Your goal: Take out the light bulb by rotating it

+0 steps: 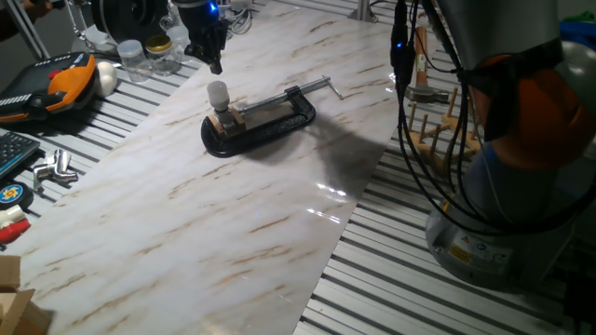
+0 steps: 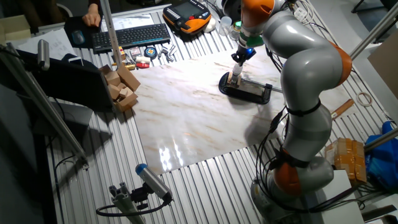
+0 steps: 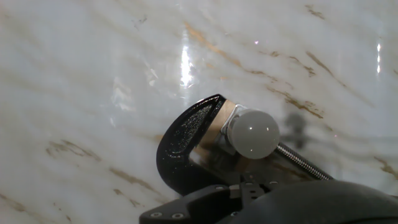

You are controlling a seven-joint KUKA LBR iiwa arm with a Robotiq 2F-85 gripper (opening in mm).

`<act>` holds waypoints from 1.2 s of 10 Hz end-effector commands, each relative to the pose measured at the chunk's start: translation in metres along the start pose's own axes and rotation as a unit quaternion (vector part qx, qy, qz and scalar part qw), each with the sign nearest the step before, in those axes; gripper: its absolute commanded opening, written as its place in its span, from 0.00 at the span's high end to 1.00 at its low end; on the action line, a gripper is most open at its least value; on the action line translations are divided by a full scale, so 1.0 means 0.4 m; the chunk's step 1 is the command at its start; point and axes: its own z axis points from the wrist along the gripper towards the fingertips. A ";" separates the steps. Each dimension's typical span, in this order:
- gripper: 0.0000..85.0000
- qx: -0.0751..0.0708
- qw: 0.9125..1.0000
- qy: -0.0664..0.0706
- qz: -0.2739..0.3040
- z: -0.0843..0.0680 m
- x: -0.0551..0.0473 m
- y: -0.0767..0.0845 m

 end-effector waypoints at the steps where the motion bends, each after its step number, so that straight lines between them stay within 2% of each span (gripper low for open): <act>1: 1.00 0.000 1.000 0.000 0.000 0.001 -0.003 -0.006; 6: 1.00 -0.011 1.000 -0.001 -0.004 0.034 -0.036 -0.029; 12: 1.00 -0.009 1.000 -0.001 0.000 0.032 -0.046 -0.028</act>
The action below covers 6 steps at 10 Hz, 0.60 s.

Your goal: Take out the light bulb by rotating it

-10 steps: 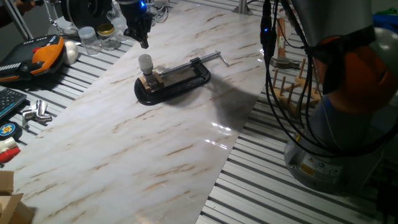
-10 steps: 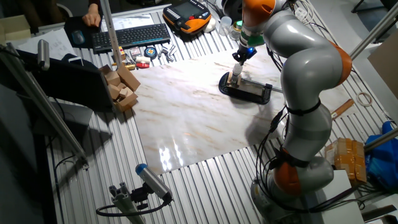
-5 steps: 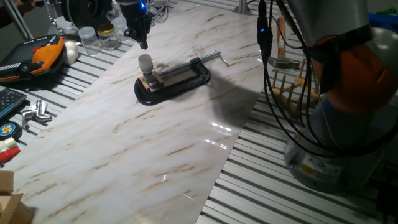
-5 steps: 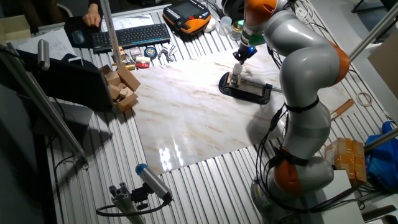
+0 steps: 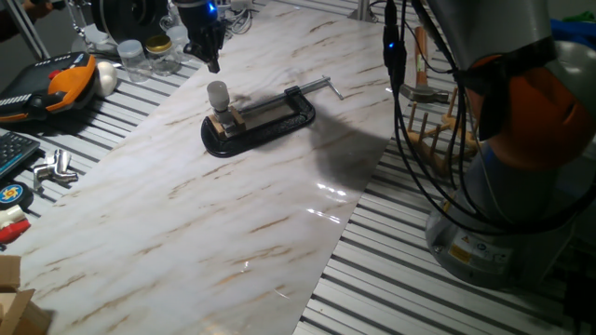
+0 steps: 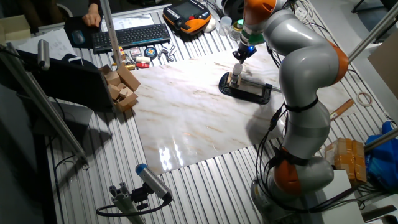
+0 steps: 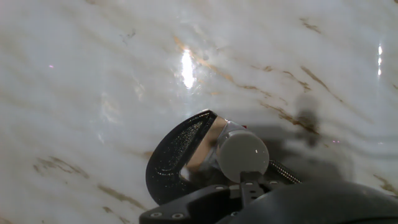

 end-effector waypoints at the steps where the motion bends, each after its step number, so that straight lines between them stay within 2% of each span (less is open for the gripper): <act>1: 1.00 -0.002 1.000 0.002 0.001 0.000 0.000 0.000; 2: 1.00 -0.002 1.000 0.004 0.014 0.000 0.000 0.000; 3: 1.00 0.008 1.000 0.001 0.026 0.000 0.000 0.000; 4: 1.00 0.009 1.000 0.002 0.028 0.000 0.000 0.000; 6: 1.00 -0.001 1.000 0.008 0.016 0.000 0.000 0.000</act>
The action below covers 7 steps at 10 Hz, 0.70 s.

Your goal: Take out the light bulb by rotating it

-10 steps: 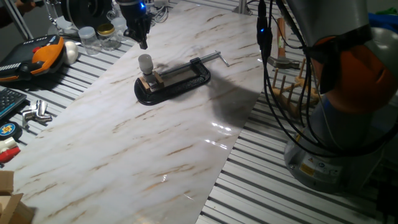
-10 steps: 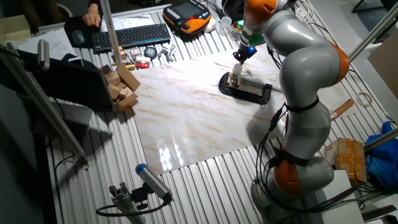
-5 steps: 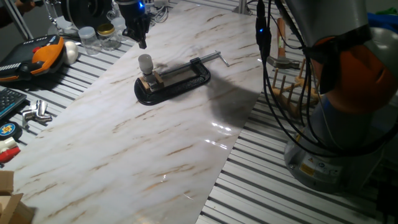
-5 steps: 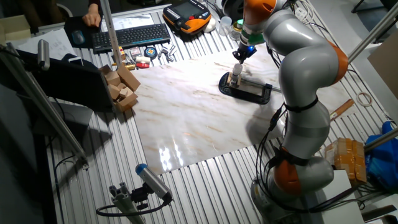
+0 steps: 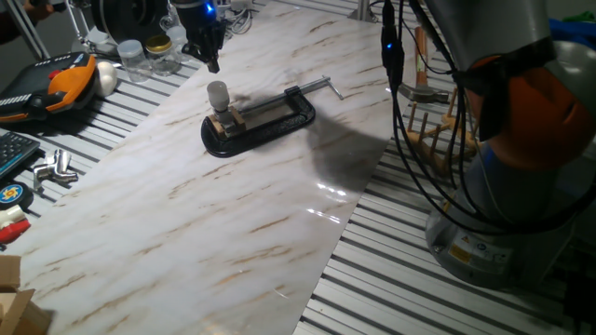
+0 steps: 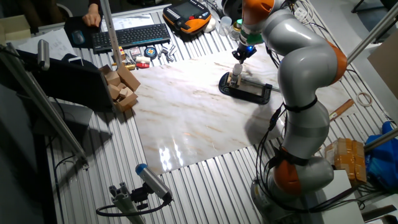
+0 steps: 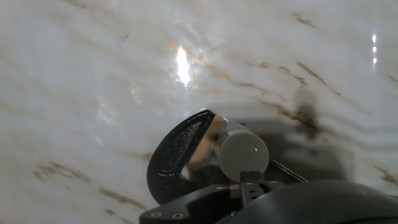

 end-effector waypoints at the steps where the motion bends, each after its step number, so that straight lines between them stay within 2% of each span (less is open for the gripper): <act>1: 1.00 -0.001 1.000 0.000 -0.009 0.000 0.000 0.001; 2: 1.00 -0.004 1.000 -0.002 -0.012 0.000 0.000 0.001; 5: 1.00 0.002 1.000 -0.018 -0.019 0.000 0.000 0.001; 7: 1.00 0.000 1.000 -0.015 -0.018 0.001 0.002 0.000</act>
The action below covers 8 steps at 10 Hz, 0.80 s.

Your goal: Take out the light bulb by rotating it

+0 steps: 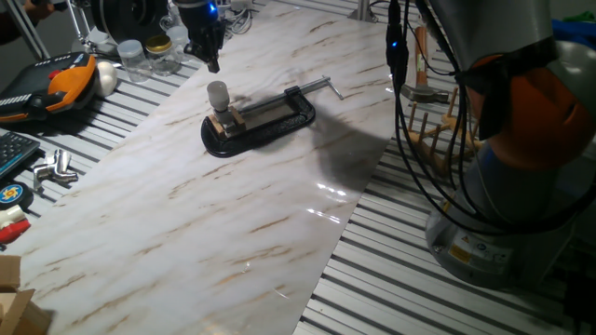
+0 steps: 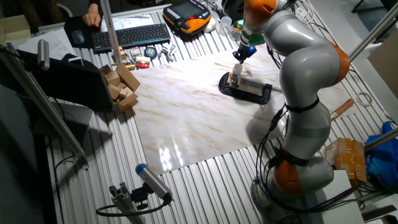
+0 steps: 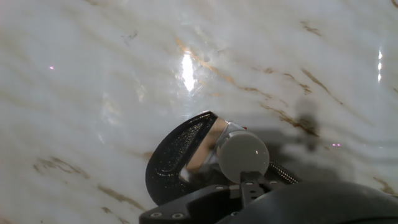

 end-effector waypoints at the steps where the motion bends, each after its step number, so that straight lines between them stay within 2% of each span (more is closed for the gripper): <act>1: 1.00 -0.001 1.000 0.000 -0.001 0.000 0.000 0.000; 8: 1.00 -0.005 1.000 0.003 0.008 0.006 -0.004 0.001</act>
